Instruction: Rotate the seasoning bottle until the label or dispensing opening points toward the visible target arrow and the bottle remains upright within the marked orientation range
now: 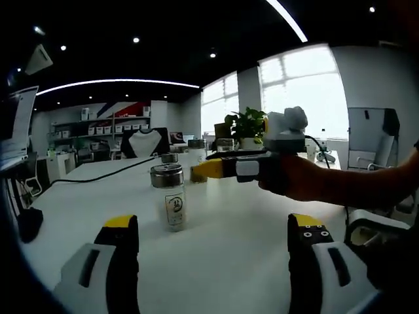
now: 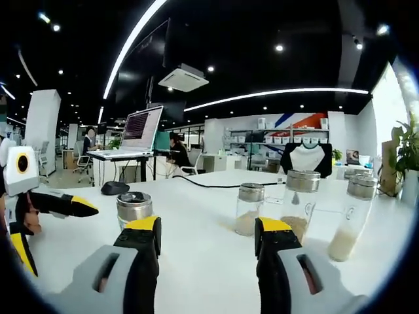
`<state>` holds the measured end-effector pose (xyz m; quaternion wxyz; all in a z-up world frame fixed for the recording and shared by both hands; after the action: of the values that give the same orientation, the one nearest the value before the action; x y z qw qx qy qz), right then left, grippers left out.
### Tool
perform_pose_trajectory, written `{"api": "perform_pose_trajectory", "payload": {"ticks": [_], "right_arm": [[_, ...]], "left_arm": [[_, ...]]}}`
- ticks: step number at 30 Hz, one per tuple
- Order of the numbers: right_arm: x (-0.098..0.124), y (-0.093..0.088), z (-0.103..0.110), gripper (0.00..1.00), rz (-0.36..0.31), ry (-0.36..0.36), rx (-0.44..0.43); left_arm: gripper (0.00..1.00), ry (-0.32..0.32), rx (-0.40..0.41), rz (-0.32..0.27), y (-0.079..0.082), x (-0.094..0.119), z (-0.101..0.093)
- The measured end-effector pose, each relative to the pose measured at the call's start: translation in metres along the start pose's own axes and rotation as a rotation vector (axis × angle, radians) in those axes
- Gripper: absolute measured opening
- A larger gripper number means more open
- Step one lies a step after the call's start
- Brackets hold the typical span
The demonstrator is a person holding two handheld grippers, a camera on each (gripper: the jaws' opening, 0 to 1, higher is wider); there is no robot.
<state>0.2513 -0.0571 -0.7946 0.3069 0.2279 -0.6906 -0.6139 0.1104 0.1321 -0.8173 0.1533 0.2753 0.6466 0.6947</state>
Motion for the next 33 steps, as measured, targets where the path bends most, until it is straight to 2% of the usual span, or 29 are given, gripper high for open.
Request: {"api": "perform_pose_trajectory", "payload": {"ticks": [13, 20, 33], "right_arm": [[-0.030, 0.004, -0.016, 0.48, 0.014, -0.035, 0.020], [-0.048, 0.009, -0.029, 0.42, 0.022, -0.092, 0.046], [-0.078, 0.006, -0.040, 0.38, 0.041, -0.179, 0.075]], "left_arm": [[0.99, 0.019, -0.025, -0.006, 0.001, 0.004, 0.002], [0.99, 0.024, -0.032, -0.006, 0.001, 0.005, 0.004], [0.99, 0.028, -0.033, -0.007, 0.001, 0.008, 0.008]]}}
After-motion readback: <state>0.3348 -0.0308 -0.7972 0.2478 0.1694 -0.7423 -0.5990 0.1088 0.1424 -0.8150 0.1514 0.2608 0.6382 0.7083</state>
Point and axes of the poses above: the point that each gripper's makers call its tool centre point, and the gripper's own axes: x roughly backward along the fingers, z roughly to its left, y roughly out of its top, the point moved 10 cm from there along x, roughly backward along the fingers, and after that the axes turned 5 degrees about z, right-handed, at the moved point
